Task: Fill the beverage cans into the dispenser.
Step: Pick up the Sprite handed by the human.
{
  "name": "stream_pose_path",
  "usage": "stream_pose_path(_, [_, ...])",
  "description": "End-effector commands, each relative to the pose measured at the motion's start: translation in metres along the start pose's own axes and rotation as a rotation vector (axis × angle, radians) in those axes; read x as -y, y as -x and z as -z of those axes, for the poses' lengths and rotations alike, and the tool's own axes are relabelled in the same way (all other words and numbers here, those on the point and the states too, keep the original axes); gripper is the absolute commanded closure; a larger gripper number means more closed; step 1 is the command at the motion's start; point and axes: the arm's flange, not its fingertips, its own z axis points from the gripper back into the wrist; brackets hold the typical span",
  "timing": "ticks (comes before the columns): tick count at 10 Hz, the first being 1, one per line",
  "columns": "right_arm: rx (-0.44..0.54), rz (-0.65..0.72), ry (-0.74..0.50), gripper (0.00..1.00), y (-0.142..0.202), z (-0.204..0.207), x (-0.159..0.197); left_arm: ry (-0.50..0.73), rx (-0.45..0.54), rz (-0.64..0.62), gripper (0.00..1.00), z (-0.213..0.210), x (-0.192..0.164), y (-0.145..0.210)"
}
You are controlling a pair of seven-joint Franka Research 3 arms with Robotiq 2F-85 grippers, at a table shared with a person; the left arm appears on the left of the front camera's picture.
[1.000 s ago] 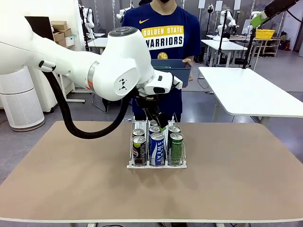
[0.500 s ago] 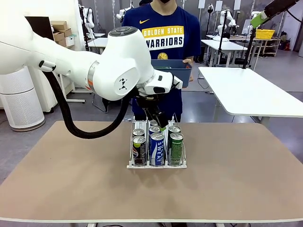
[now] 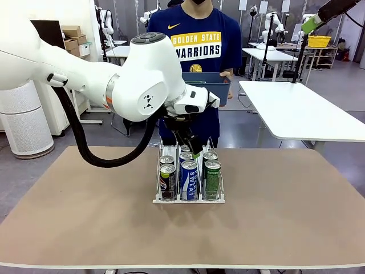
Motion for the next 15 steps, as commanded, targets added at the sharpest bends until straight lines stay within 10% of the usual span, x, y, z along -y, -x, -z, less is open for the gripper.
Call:
stream_pose_path(1, [-0.001, 0.000, -0.001, 0.00, 0.001, 0.000, -0.001, 0.004, -0.010, 0.003, 0.00, -0.002, 0.000, 0.000])
stream_pose_path(6, [-0.001, 0.000, -0.001, 0.00, 0.001, 0.000, -0.001, 0.249, 0.189, 0.088, 0.00, -0.050, -0.028, 0.016])
stream_pose_path(15, [-0.001, 0.000, -0.001, 0.00, 0.001, 0.000, -0.001, 0.116, 0.132, 0.124, 0.00, -0.269, -0.111, 0.076])
